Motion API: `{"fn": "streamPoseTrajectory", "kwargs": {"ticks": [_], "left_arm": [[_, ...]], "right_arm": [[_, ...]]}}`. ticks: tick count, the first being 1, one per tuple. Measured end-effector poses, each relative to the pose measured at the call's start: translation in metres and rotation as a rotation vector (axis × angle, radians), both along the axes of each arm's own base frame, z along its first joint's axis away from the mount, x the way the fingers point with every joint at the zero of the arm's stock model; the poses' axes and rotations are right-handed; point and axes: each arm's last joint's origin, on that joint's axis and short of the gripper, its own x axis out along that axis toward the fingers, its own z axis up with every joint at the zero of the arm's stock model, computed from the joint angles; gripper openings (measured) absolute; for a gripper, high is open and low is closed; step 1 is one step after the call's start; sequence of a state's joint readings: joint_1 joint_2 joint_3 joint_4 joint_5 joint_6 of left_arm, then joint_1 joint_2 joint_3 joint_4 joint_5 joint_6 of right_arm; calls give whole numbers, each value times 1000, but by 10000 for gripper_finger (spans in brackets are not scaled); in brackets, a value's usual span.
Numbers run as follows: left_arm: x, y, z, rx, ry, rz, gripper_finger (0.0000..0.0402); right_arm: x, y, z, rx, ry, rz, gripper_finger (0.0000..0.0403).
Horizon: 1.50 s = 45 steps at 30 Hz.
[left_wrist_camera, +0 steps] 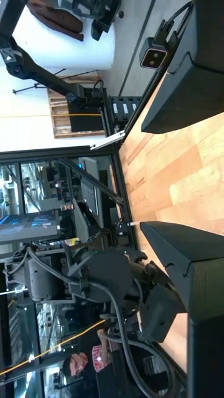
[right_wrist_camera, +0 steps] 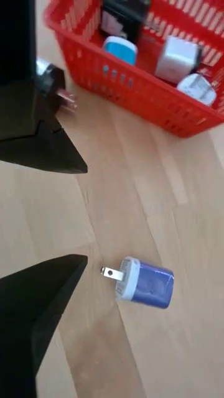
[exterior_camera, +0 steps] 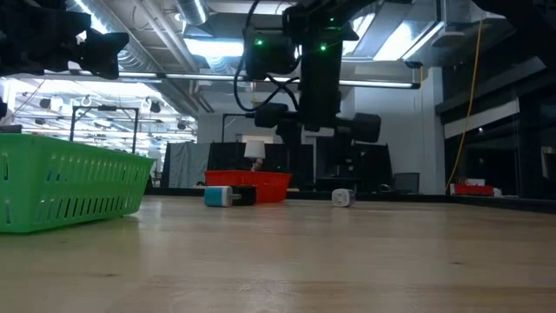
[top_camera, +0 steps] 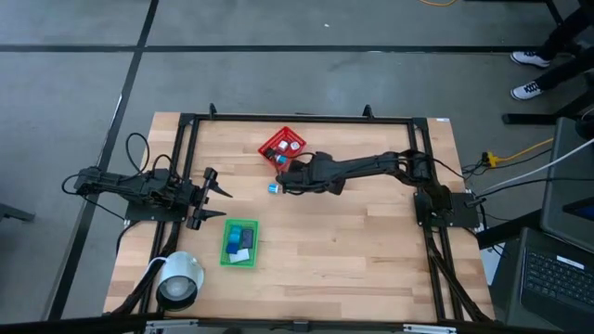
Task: Pick & Place Office items
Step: Put the violet charger adapter into the red bin
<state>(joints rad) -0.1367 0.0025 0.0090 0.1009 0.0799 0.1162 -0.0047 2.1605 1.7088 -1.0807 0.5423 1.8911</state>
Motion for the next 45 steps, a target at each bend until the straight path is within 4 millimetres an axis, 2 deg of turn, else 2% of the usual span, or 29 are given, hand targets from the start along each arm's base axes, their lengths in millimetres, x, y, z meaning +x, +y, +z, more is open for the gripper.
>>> {"fn": "streamPoseTrajectory", "kwargs": {"ticks": [11, 21, 31, 38, 45], "left_arm": [[0, 0, 0, 0, 0, 1, 239], [0, 0, 0, 0, -1, 0, 239], [0, 0, 0, 0, 0, 0, 239], [0, 0, 0, 0, 0, 0, 239], [0, 0, 0, 0, 0, 0, 239]], "right_arm": [[-12, -1, -1, 61, 49, -155, 229], [-10, -19, -2, 86, 13, -194, 232], [-12, -38, -2, 91, 20, -225, 300], [-23, -54, -20, 158, 58, -276, 305], [-27, -54, -39, 170, 40, -280, 284]]}}
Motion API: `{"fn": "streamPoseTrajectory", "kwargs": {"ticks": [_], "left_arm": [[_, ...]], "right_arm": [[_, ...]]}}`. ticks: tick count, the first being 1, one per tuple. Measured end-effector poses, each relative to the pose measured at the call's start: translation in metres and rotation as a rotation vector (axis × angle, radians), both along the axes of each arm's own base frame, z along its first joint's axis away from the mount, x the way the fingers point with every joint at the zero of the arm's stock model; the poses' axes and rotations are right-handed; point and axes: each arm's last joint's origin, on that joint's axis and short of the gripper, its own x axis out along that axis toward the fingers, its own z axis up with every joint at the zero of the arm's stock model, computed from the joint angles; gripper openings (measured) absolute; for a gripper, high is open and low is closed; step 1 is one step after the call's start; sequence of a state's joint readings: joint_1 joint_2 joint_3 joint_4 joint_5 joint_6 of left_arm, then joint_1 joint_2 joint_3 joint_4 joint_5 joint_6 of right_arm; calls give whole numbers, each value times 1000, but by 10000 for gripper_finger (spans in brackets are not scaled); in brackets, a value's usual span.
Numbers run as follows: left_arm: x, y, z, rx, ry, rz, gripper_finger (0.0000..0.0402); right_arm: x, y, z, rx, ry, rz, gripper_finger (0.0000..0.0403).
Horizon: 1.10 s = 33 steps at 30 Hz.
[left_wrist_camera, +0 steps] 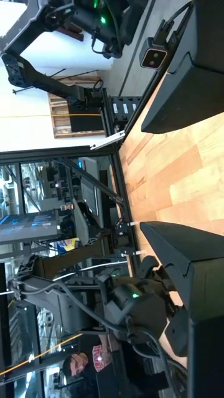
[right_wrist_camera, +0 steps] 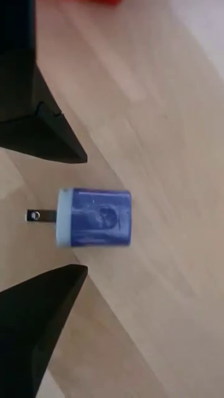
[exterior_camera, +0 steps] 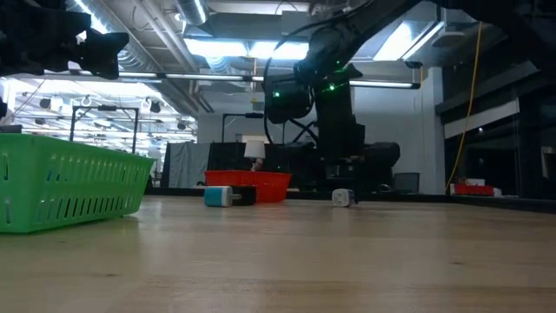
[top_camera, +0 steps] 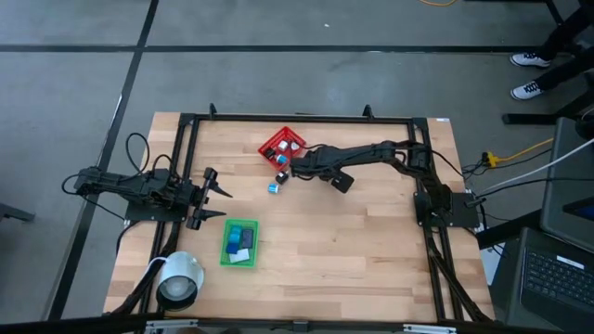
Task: Pick & Place Office items
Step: Put the violet charger adapter into the red bin
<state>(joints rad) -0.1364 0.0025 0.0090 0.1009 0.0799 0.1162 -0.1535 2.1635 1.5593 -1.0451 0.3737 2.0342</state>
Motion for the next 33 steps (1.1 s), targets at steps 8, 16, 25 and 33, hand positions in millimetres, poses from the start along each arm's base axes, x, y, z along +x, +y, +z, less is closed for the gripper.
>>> {"fn": "streamPoseTrajectory", "kwargs": {"ticks": [8, 16, 25, 33], "left_arm": [[0, 0, 0, 0, 0, 0, 239], [0, 0, 0, 0, 0, 0, 239], [0, 0, 0, 0, 0, 0, 239], [0, 0, 0, 0, -1, 0, 239]], "right_arm": [[-5, 1, -10, 26, 0, -2, 252], [-5, 1, -10, 25, 5, 5, 207], [-5, -2, -10, 34, 34, 104, 208], [-7, -12, -10, 41, 43, 112, 233]]}}
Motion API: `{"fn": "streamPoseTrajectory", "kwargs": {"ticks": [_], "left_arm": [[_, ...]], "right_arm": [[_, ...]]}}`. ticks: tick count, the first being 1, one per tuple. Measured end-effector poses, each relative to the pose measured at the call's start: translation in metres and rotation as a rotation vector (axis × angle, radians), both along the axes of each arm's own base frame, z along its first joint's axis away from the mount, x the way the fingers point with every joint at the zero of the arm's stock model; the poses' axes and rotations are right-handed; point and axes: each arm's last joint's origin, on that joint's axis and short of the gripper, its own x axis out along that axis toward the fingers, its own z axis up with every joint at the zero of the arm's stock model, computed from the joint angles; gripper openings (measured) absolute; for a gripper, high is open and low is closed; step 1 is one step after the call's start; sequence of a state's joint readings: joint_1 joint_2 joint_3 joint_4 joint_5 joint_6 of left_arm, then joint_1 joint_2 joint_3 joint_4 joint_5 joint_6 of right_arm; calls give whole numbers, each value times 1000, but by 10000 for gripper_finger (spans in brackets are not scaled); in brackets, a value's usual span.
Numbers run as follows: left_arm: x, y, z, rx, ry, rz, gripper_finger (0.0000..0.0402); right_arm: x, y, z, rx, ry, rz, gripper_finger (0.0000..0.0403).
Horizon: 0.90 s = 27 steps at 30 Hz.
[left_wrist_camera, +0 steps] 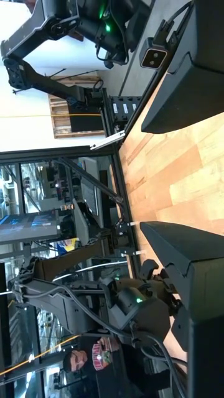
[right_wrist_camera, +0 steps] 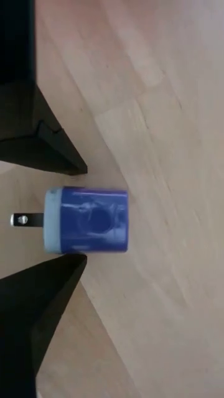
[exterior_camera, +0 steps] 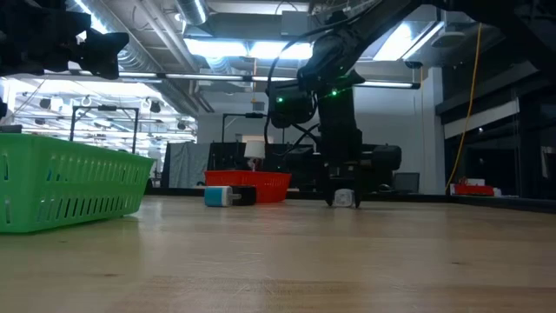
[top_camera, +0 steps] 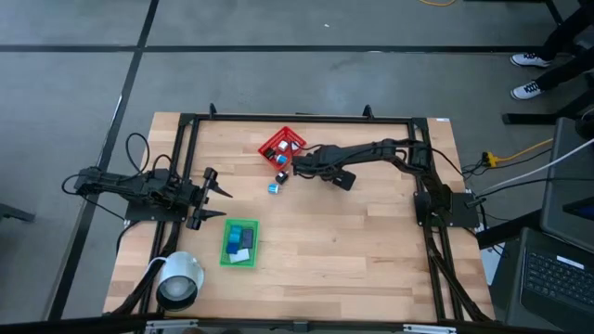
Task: Pick & Place Office items
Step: Put the violet charger adapter into the red bin
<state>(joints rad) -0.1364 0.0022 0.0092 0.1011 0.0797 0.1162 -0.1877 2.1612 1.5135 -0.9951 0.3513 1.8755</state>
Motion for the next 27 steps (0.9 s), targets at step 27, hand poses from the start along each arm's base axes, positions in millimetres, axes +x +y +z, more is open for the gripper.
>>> {"fn": "streamPoseTrajectory", "kwargs": {"ticks": [27], "left_arm": [[0, 0, 0, 0, 0, 0, 239]], "right_arm": [[-2, -6, -1, -7, 4, -13, 206]]}}
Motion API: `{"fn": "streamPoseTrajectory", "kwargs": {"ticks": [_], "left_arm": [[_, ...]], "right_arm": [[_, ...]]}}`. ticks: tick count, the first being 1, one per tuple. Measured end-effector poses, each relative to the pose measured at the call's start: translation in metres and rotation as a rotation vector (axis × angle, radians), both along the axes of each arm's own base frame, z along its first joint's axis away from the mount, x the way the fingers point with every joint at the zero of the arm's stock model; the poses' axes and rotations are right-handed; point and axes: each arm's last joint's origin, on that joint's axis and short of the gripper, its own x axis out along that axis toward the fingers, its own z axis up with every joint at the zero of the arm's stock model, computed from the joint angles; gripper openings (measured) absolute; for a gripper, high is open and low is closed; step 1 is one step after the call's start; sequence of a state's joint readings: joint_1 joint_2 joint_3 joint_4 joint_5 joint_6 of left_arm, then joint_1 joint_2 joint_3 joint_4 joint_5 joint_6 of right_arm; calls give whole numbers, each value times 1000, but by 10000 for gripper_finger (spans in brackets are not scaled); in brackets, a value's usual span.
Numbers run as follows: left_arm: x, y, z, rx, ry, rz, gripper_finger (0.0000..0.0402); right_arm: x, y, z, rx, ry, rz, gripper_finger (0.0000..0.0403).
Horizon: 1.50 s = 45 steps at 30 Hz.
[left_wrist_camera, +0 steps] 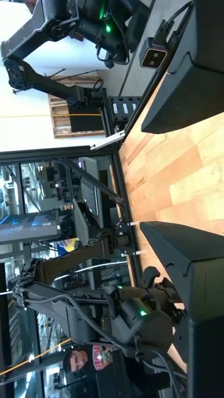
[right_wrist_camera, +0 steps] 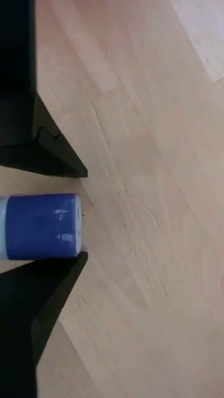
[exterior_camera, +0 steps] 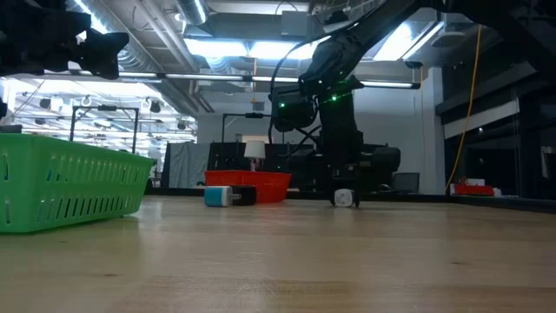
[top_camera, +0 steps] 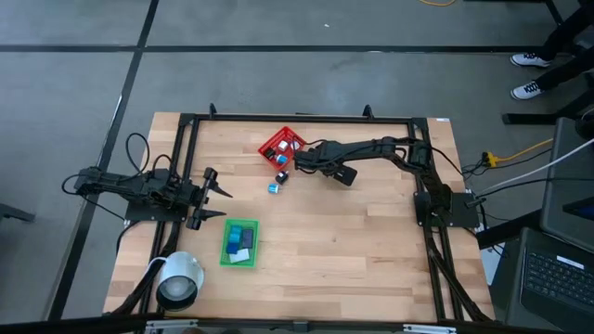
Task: Pick & Place Office items
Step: Put the violet charger adapter into the red bin
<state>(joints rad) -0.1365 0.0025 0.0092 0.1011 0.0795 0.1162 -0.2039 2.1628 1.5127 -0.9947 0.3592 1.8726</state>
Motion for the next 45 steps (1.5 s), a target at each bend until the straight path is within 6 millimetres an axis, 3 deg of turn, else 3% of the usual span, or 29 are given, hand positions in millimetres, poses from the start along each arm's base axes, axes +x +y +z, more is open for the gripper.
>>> {"fn": "streamPoseTrajectory", "kwargs": {"ticks": [6, 14, 18, 23, 32, 36, 40, 45], "left_arm": [[0, 0, 0, 0, -1, 0, 239], [0, 0, 0, 0, 0, 0, 239], [0, 0, 0, 0, 0, 0, 239], [0, 0, 0, 0, 0, 0, 239], [0, 0, 0, 0, 0, 0, 239], [0, 0, 0, 0, 0, 0, 239], [0, 0, 0, 0, 0, 0, 239], [0, 0, 0, 0, 0, 0, 239]], "right_arm": [[0, 0, 1, 4, -5, 0, 135], [2, 0, 0, 4, -19, -3, 132], [12, -2, 6, -28, -86, 17, 132], [30, -6, 29, -95, -158, 114, 132], [62, -16, 92, -278, -279, 273, 132], [75, -22, 109, -353, -381, 351, 132], [77, -29, 110, -371, -402, 363, 132], [83, -35, 89, -303, -394, 375, 134]]}}
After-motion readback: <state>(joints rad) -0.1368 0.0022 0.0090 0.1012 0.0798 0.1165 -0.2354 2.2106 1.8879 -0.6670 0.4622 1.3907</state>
